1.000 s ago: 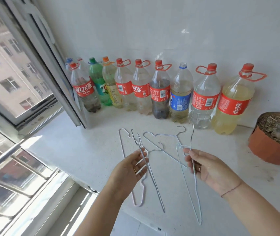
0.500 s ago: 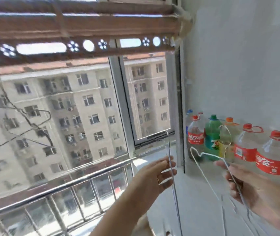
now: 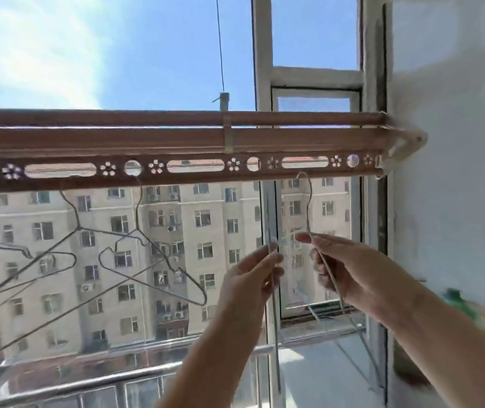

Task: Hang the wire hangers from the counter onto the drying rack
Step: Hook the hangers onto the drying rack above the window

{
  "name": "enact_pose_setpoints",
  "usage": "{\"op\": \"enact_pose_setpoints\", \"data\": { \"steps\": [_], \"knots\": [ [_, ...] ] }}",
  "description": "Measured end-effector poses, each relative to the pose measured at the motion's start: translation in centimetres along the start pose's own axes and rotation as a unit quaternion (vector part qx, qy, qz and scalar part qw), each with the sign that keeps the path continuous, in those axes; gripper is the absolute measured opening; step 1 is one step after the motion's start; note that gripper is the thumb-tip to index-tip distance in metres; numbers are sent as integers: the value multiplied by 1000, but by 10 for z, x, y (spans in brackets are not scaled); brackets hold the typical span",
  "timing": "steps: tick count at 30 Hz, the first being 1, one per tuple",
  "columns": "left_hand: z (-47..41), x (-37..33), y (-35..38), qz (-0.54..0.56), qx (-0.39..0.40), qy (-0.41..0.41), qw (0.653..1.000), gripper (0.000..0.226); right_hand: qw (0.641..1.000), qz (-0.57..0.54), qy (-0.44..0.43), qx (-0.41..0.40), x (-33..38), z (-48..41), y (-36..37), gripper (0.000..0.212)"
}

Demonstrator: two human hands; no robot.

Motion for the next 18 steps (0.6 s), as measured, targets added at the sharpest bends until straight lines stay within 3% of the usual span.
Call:
{"op": "enact_pose_setpoints", "data": {
  "steps": [13,18],
  "knots": [
    [-10,-66,-24,53,-107,64,991,16,997,45,-41,45,23,-55,50,20],
    [-11,-82,-39,27,-124,42,991,10,997,51,-29,39,10,-63,54,23]
  ]
}}
Point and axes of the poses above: each hand's wrist, its own z-axis away from the middle knuckle, its own y-axis out of the palm, x = y × z, the point moved 8 cm from there along -z, towards the middle knuckle, and after that the axes turned 12 degrees about -y, right-handed, at the moved point
